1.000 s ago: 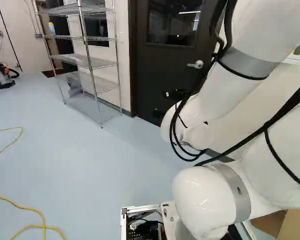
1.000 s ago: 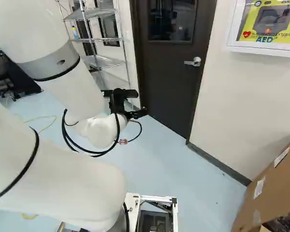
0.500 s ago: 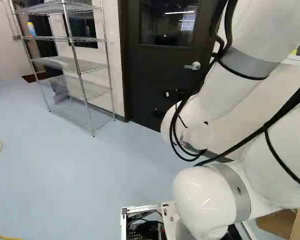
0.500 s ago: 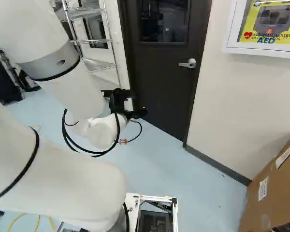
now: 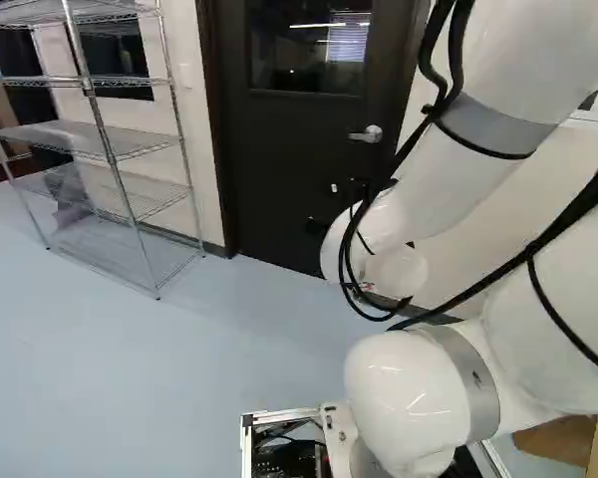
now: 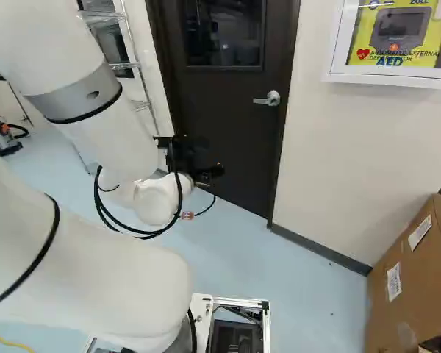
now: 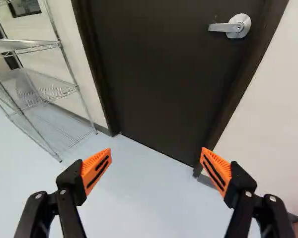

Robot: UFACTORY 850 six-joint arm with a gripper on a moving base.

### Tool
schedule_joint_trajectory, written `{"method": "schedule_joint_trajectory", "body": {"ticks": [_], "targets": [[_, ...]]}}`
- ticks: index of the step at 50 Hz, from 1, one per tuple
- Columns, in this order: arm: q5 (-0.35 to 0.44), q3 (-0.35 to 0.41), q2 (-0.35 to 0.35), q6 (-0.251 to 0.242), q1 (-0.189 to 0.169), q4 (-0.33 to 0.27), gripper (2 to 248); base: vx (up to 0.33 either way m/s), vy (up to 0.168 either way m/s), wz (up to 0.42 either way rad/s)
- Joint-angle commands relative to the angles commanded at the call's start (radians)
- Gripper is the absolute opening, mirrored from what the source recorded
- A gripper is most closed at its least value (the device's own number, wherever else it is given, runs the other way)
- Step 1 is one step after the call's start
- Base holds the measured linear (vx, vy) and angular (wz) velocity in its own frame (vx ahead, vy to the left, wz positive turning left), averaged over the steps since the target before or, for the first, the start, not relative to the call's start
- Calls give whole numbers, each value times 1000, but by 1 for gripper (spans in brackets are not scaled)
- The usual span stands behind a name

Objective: Open the door and move inside

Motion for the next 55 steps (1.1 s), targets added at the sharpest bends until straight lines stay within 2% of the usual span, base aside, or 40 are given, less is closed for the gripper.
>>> {"method": "schedule_joint_trajectory", "body": {"ticks": [27, 55], "targets": [[0, 0, 0, 0, 0, 0, 247, 186, 58, -266], [0, 0, 0, 0, 0, 0, 247, 164, 98, -300]]}}
